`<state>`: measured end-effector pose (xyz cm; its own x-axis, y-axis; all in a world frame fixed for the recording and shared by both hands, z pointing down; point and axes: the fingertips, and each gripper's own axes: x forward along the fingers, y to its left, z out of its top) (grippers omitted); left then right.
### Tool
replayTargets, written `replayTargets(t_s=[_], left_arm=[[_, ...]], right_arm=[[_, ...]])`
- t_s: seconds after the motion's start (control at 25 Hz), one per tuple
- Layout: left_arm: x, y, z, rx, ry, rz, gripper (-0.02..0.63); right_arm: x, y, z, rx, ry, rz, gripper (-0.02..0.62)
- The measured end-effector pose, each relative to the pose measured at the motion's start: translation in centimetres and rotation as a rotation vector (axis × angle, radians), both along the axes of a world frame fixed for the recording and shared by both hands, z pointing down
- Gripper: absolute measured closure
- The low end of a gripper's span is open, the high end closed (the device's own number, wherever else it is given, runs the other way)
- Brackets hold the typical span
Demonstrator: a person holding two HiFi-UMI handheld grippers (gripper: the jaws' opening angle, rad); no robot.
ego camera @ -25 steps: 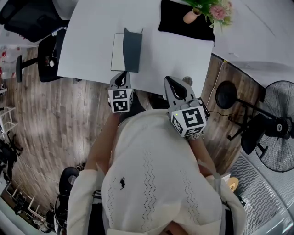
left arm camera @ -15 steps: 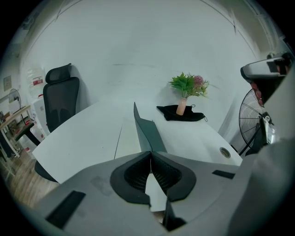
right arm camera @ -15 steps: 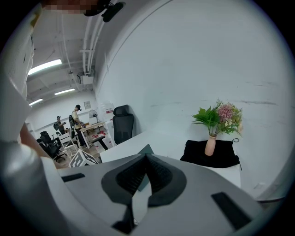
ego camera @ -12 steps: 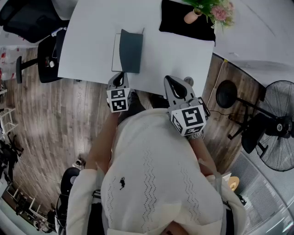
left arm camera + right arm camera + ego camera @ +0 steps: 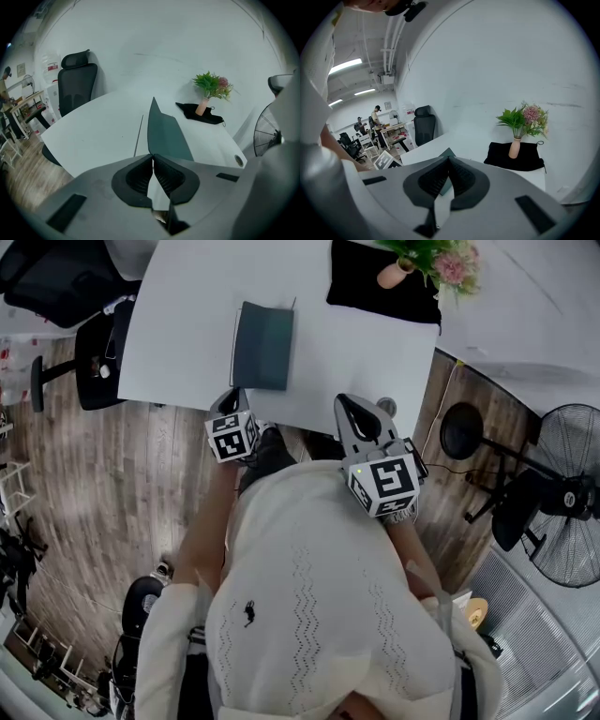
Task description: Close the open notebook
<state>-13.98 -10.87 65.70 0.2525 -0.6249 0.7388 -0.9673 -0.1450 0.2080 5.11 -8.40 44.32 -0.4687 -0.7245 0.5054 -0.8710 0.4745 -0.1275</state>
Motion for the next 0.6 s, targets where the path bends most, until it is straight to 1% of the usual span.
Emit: replayTargets(t_s=[0.24,0.6], left_arm=[[-0.8,-0.1,1.1,-0.047,0.010,-0.033,0.586],[-1.1,-0.2,2.6,-0.105,0.026,-0.033,0.584]], right_arm=[[-0.1,-0.2,0.0,0.000,0.006,0.017,0.594],[0.0,-0.3,0.1,-0.002,0.008,0.038,0.594]])
